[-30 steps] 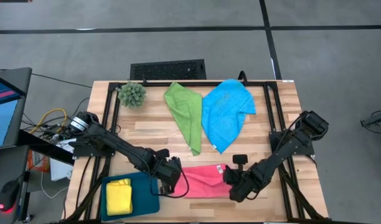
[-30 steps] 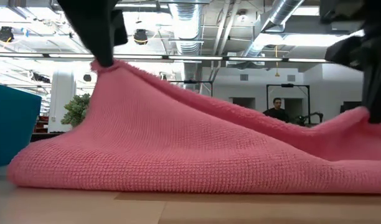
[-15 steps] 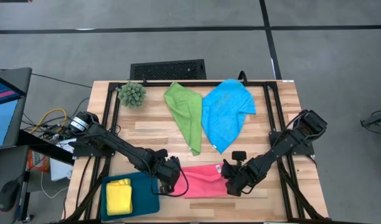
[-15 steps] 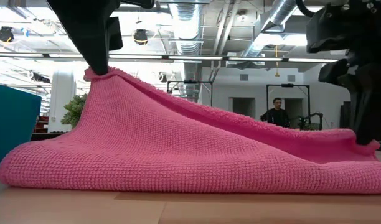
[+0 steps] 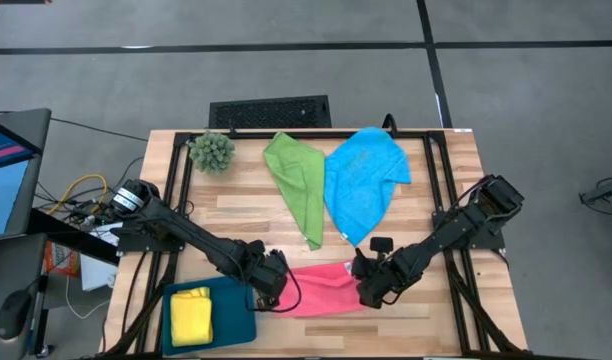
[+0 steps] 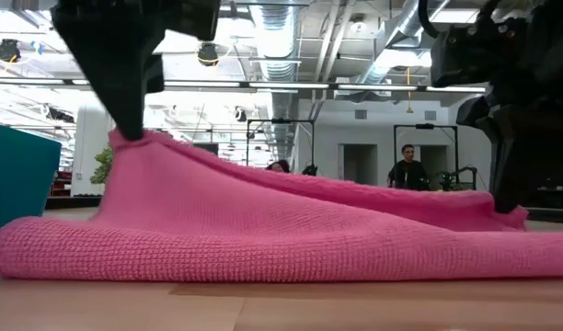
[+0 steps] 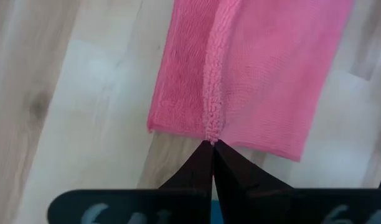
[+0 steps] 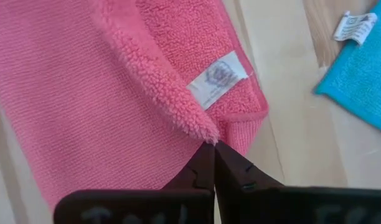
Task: Fold microfiber towels
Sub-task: Fold the pink microfiber towel
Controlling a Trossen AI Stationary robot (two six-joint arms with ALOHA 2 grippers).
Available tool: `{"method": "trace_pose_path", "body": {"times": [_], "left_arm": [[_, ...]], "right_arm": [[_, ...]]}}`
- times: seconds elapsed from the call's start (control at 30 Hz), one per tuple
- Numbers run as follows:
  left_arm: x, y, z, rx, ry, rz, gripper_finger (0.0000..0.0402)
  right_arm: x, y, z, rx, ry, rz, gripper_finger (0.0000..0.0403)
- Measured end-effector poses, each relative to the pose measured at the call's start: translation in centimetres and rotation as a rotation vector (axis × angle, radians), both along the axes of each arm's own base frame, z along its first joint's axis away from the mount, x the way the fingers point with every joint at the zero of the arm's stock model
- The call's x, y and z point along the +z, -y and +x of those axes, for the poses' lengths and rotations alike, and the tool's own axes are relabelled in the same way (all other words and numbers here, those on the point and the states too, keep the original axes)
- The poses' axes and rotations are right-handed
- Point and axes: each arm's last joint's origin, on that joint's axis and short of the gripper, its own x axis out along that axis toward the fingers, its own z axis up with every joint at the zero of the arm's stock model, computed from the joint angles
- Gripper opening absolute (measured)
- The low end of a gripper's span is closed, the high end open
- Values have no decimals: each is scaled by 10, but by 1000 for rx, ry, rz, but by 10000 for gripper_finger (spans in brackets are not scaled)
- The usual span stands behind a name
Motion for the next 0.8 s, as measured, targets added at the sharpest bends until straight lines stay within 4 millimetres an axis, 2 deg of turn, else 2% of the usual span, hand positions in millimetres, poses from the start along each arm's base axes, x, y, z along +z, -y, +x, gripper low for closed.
{"method": "trace_pose_path", "body": {"times": [0.1,0.6,0.7,0.8], "left_arm": [[-5,-1,-2,15,-12,2,0],[-5,-1,-1,-1,5,15,2],[-5,-1,-1,-10,-1,4,20],[-5,0,-1,-13,-3,2,54]], "right_arm": [[-2,4,0,-11,-9,-4,24],[-6,16,6,-79,7,16,39],[-6,21,9,-98,7,16,45],[-6,25,11,-115,7,17,49]]}}
